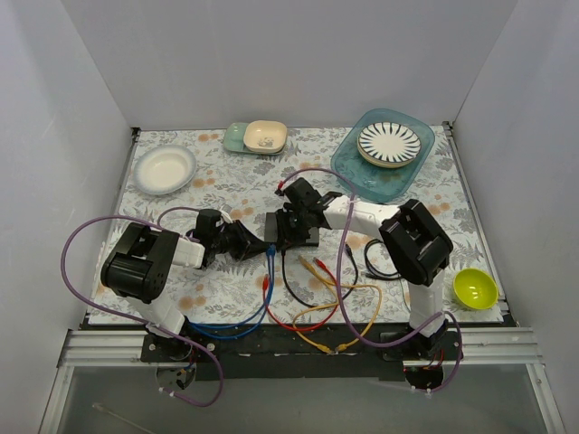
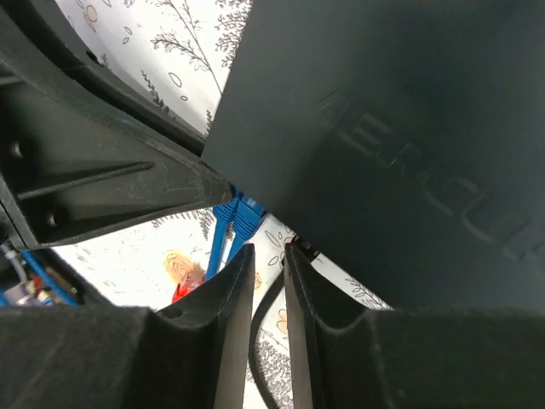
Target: Pull the plug from the switch port
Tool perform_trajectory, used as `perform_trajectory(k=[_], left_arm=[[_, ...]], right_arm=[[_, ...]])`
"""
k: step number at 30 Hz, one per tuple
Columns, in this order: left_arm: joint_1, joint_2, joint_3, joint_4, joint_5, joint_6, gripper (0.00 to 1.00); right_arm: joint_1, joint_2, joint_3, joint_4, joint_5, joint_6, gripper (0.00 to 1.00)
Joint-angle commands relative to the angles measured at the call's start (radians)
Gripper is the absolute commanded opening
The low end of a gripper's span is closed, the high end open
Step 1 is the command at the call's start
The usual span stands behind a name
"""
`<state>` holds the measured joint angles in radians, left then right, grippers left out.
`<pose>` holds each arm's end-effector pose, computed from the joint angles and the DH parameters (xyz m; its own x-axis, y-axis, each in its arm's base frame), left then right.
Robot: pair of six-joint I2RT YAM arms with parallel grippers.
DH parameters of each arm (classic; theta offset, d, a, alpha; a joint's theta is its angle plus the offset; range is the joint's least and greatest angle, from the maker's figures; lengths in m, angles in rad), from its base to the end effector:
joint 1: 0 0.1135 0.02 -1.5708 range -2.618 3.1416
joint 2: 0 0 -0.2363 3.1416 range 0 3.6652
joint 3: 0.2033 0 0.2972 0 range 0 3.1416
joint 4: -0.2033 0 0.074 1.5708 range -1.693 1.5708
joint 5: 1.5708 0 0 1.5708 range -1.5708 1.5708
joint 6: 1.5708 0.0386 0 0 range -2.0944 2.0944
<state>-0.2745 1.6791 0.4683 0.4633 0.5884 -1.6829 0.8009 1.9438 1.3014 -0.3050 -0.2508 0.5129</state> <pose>0.2657 -0.0971 0.0250 -0.5402 -0.7066 0.4570 -0.7193 0.1059 -0.6866 0.2995 0.3227 0.1168 -0.8832 -0.2281 -0.4098 -0.4166 0.7829 0.4620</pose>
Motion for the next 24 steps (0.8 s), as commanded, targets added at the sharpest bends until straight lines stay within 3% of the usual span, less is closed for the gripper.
perform_trajectory(k=[1, 7, 21, 24], left_arm=[[0.003, -0.007, -0.028, -0.107, -0.098, 0.048, 0.0], [0.001, -0.035, -0.036, -0.149, -0.033, 0.08, 0.0], [0.001, -0.113, -0.114, -0.25, 0.063, 0.13, 0.0], [0.001, -0.146, -0.108, -0.294, 0.025, 0.129, 0.0]], right_arm=[[-0.019, 0.062, 0.097, -0.042, 0.031, -0.02, 0.29], [-0.037, 0.152, 0.185, -0.075, 0.033, -0.004, 0.29], [-0.051, 0.175, 0.173, -0.042, 0.027, 0.036, 0.29], [-0.049, 0.162, 0.161, -0.034, 0.031, 0.038, 0.29]])
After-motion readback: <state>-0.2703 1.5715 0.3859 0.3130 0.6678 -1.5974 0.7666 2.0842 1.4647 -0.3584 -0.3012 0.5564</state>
